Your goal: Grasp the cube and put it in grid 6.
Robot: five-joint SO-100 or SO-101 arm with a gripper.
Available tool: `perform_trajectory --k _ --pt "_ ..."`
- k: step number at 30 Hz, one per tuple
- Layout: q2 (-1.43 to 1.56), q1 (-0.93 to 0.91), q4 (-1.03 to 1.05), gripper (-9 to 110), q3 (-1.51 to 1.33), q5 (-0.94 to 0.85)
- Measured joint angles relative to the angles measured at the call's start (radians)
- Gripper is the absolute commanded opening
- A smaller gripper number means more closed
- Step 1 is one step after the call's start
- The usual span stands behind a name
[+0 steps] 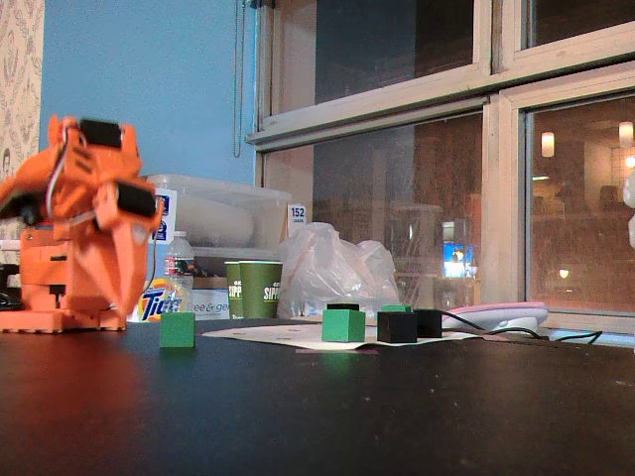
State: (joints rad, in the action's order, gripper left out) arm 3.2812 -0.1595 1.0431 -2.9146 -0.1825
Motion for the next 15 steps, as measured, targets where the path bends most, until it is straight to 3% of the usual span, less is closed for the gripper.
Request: perform_trajectory --k 15 --pt "-0.658 0.017 0.279 0 0.811 0.006"
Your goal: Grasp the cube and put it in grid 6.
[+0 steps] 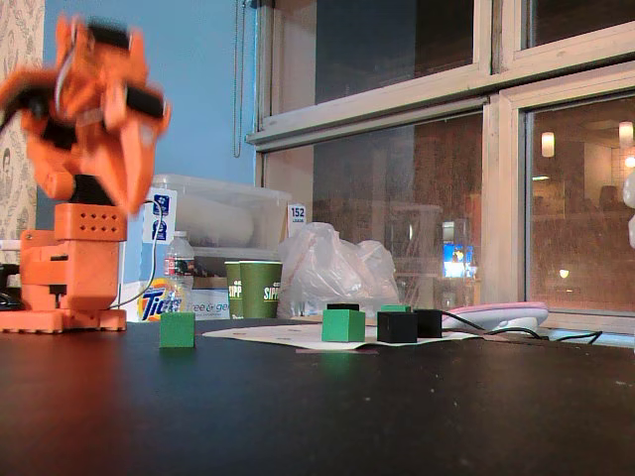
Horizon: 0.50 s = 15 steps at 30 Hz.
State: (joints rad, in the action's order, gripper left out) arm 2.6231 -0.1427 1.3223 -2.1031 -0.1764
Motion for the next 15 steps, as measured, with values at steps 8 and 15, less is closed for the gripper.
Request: perform_trajectory --k 8,15 --pt "-0.325 0.0 0.075 0 0.215 -0.083" --pt "-0.506 0.014 0.081 0 0.253 -0.195"
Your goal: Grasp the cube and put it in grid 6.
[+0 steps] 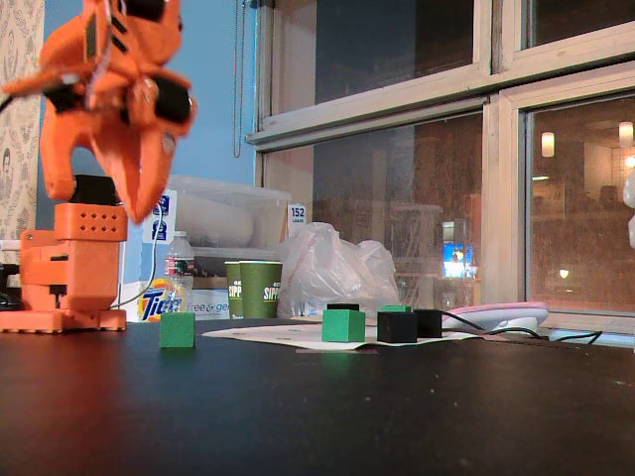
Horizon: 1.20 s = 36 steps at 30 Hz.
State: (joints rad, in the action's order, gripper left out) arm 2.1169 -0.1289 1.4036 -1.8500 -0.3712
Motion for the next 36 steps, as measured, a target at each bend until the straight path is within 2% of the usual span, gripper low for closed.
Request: perform_trajectory --k 11,18,26,30,36 --pt "-0.074 0.087 0.167 0 0.183 -0.166" --pt "-0.094 0.083 0.202 0 0.189 -0.245" --pt "-0.12 0.04 0.222 0 0.189 -0.434" --pt "-0.12 0.014 0.222 7 0.189 -0.497" --pt "-0.12 0.003 0.146 24 0.155 -0.537"
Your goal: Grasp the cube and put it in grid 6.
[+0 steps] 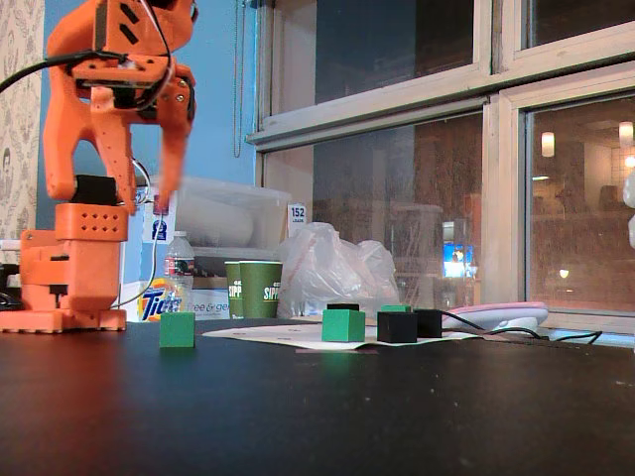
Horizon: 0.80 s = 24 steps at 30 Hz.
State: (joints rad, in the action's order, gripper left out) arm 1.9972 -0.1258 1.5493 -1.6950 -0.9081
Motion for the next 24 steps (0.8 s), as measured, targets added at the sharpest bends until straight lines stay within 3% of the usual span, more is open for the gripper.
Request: perform_trajectory --k 12,24 --pt "-0.058 -0.006 -0.187 29 -0.175 0.003" --pt "-0.172 0.057 -0.279 33 -0.178 0.066"
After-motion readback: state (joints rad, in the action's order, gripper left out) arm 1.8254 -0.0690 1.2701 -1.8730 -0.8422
